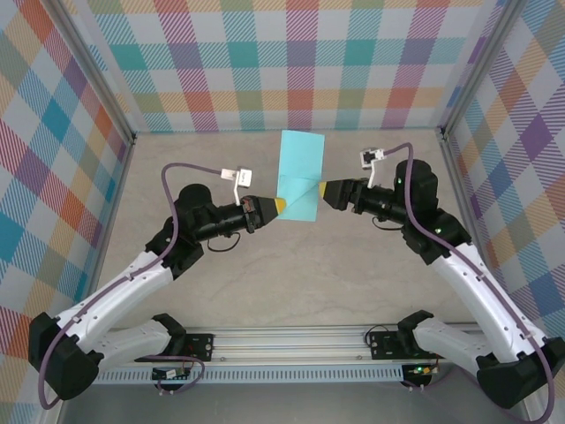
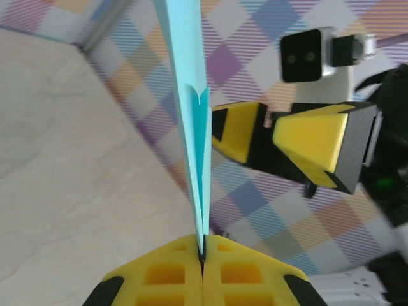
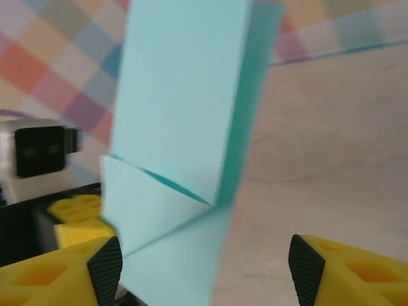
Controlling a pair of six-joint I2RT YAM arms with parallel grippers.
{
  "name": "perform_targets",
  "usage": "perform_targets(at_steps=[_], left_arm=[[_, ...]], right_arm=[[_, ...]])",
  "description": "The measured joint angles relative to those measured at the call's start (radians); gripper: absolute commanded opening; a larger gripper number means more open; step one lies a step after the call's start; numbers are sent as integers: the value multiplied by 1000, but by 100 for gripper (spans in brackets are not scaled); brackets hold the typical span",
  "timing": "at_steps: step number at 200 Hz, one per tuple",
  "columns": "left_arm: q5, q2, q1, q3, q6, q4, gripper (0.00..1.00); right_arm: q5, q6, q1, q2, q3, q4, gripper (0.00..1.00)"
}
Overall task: Fold a paper plane with a square sheet of paper (fold left side to right side)
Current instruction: Turn over the paper at the center of the table.
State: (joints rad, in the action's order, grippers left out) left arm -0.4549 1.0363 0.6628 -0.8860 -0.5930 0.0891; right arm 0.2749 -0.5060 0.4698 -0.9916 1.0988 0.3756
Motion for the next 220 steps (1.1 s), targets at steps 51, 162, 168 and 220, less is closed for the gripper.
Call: perform_targets(at_steps=[51, 162, 168, 220], left_arm=[[715, 240, 221, -297, 200, -650, 0], [1240, 1034, 385, -756, -137, -1380, 0], [1228, 1062, 388, -772, -146, -1385, 0], [1071, 1197, 397, -861, -150, -1355, 3]], right_arm=[[-561, 39, -5, 1, -93, 380, 100], [-887, -3, -27, 117, -170, 582, 100], [-895, -4, -29, 121, -170, 592, 100], [-935, -9, -45, 172, -170, 651, 100]])
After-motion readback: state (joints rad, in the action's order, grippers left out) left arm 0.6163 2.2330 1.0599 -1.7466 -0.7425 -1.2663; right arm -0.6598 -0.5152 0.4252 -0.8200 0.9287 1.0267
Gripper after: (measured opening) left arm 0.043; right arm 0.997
